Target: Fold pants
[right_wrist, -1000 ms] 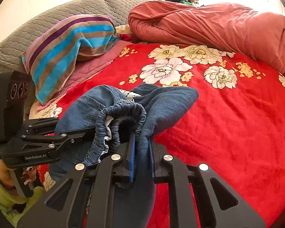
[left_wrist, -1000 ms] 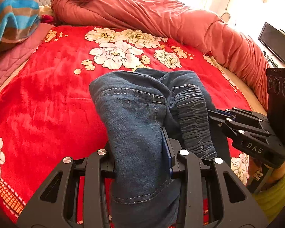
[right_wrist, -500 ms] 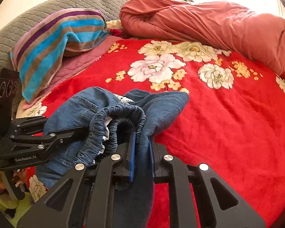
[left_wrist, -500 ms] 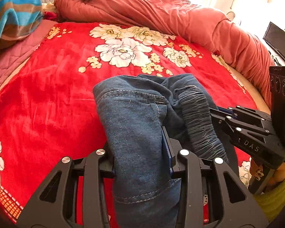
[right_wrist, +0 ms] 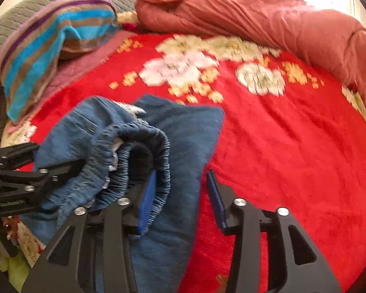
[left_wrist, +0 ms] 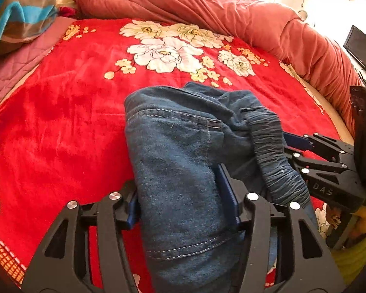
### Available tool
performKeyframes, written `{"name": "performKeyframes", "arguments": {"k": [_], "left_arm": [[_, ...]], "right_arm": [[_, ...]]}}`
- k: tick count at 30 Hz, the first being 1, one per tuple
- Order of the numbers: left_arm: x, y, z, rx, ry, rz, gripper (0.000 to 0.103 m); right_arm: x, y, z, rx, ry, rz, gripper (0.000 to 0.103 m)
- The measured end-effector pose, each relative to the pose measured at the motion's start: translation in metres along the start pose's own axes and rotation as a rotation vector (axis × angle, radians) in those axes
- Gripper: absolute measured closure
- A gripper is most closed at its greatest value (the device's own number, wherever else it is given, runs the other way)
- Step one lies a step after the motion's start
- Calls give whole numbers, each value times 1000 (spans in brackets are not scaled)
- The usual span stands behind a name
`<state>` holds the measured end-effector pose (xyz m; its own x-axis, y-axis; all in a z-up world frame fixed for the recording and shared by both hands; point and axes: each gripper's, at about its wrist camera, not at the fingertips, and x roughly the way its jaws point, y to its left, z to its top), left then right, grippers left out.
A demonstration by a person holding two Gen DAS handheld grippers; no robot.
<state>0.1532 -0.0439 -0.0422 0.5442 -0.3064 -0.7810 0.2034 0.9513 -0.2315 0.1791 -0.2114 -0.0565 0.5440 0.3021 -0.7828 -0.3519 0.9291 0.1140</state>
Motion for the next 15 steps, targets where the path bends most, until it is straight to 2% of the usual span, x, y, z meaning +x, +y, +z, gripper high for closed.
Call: {"name": "performKeyframes", "arguments": {"k": [7, 9, 10, 15], "left_arm": [[3, 3, -1, -4, 8, -1, 52], [3, 3, -1, -5, 7, -2, 52], [3, 3, -1, -6, 7, -2, 52], [2, 3, -1, -7, 4, -2, 49]], "right_arm": [[0, -5, -2, 38, 4, 20, 55], [-2, -6, -2, 49, -4, 17, 52], [-3, -7, -1, 53, -6, 18, 46], [-7, -8, 0, 62, -16, 13, 45]]}}
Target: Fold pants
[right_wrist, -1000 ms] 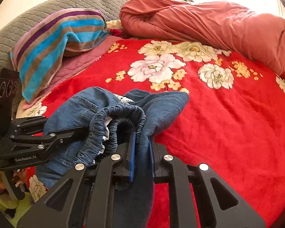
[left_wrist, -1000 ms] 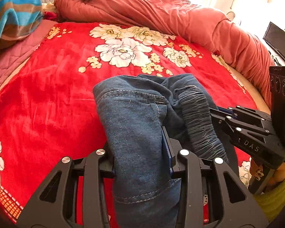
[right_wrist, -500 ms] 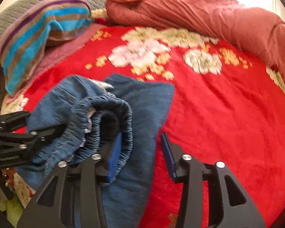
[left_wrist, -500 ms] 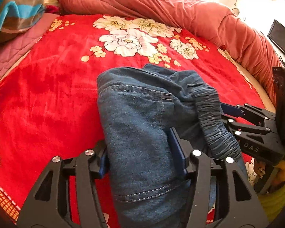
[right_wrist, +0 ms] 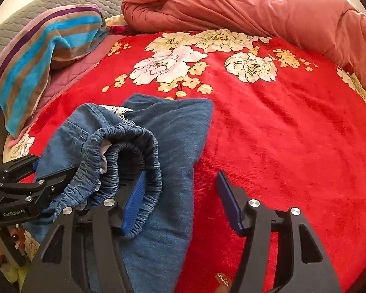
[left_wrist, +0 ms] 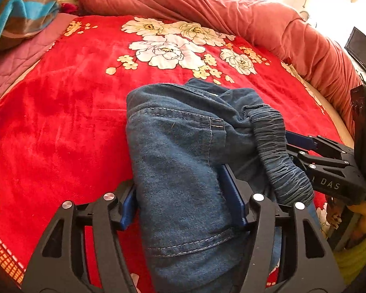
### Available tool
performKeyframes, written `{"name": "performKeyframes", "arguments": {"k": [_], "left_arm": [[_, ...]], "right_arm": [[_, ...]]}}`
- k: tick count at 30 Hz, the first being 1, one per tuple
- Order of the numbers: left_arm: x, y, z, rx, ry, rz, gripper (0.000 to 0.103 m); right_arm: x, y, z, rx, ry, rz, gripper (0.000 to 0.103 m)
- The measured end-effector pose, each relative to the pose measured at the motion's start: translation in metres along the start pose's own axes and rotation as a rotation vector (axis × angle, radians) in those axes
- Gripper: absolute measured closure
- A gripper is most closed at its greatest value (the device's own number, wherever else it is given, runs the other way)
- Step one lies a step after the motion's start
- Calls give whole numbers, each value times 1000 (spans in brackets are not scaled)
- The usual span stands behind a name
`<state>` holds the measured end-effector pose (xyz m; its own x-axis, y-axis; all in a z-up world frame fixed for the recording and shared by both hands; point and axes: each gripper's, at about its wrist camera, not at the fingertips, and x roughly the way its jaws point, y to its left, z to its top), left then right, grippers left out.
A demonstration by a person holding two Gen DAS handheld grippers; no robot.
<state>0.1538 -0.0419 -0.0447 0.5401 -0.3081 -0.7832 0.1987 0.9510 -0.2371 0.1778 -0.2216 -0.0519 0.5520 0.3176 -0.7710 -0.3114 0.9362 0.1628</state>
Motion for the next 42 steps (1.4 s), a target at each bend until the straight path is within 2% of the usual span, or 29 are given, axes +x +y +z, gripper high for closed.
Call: {"name": "performKeyframes", "arguments": {"k": [10, 11, 12, 13, 17, 22, 23, 24, 33, 42], "left_arm": [[-9, -2, 0, -7, -13, -4, 40], [-10, -3, 0, -7, -16, -5, 40], [-13, -4, 0, -7, -20, -5, 39], [-14, -4, 0, -7, -22, -5, 38], [-23, -6, -1, -6, -37, 1, 30], [-38, -9, -1, -5, -68, 10, 15], [-40, -9, -1, -4, -72, 11, 13], [-44, -10, -1, -4, -84, 17, 10], [-80, -17, -4, 15, -152, 42, 10], [-116, -27, -15, 27, -216, 50, 10]], "right_arm": [[-13, -3, 3, 27, -38, -17, 45], [-15, -3, 3, 31, -43, -16, 26], [-18, -4, 2, 41, -59, -11, 16], [-22, -5, 2, 49, -73, -8, 12], [-32, -6, 3, 64, -94, -2, 12], [-47, -4, 3, 63, -122, 4, 12], [-50, -3, 4, 62, -128, 4, 5], [-55, -2, 3, 61, -141, 3, 4], [-95, 4, -6, 59, -228, 25, 5], [-138, 13, -20, 35, -314, 4, 5]]}}
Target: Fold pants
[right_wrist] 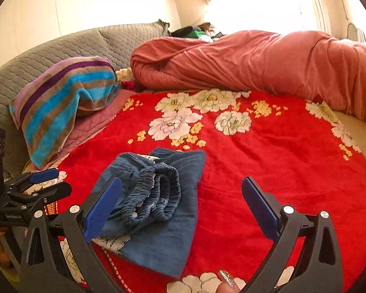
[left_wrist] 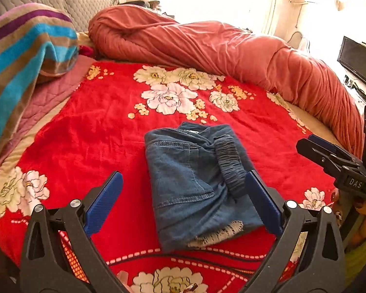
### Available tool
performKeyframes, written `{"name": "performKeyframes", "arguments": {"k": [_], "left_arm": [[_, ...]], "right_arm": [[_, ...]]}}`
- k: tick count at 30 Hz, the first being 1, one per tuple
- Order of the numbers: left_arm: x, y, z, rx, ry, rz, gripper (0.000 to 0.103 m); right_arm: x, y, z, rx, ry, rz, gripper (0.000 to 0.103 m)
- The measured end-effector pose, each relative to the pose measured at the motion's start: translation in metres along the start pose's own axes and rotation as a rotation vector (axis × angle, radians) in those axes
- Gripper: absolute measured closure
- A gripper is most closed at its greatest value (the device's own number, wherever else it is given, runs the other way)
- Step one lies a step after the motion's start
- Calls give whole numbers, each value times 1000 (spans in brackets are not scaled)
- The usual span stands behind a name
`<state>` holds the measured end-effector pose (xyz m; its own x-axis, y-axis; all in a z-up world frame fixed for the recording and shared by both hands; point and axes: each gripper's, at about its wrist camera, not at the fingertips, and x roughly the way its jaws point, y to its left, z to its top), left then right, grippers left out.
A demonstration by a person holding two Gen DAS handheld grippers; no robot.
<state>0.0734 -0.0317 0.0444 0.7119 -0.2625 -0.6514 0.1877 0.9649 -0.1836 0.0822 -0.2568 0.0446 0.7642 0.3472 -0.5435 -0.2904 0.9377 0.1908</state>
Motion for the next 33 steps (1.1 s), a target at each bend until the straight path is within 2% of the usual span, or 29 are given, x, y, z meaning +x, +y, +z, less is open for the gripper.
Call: {"name": "performKeyframes", "arguments": {"k": [17, 33], "left_arm": [[-53, -9, -41, 16, -42, 25, 9], [-64, -12, -79, 24, -15, 38, 9]], "right_arm": [[-62, 16, -26, -49, -51, -44, 5], [-75, 27, -66, -80, 3, -74, 5]]}}
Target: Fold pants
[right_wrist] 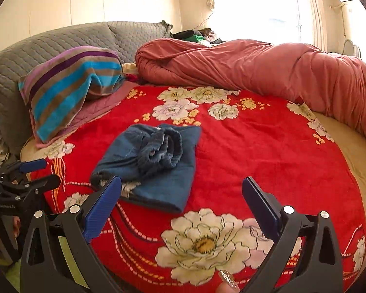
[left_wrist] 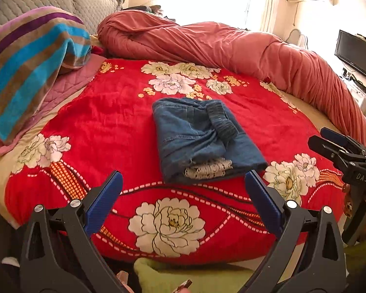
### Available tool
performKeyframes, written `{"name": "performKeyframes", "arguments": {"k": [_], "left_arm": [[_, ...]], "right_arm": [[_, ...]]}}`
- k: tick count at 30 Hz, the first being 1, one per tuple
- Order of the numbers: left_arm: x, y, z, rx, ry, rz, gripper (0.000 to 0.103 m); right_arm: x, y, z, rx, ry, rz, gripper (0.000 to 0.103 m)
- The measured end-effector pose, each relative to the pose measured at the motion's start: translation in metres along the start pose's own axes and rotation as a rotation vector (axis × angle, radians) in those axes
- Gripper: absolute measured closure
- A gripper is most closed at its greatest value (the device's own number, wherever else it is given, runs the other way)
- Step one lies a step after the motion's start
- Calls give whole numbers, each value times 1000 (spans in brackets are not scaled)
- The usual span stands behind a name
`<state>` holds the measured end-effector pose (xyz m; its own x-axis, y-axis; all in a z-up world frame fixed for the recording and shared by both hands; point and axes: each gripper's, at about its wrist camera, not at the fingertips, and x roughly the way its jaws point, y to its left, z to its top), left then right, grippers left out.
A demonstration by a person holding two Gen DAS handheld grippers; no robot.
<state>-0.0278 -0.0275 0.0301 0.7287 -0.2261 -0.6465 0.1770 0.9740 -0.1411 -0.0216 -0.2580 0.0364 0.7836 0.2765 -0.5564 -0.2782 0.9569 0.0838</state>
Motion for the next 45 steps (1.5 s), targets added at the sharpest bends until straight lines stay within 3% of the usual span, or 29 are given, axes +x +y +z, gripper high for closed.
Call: {"name": "performKeyframes", "arguments": {"k": [17, 30, 45], "left_arm": [[3, 3, -15, -28, 39, 17, 10], [19, 8, -24, -47, 89, 33, 10], [16, 7, -24, -37, 81, 44, 9]], "right_arm": [[9, -3, -35, 29, 76, -14, 5], [25, -1, -40, 32, 101, -15, 5], [25, -5, -38, 39, 97, -22, 5]]}}
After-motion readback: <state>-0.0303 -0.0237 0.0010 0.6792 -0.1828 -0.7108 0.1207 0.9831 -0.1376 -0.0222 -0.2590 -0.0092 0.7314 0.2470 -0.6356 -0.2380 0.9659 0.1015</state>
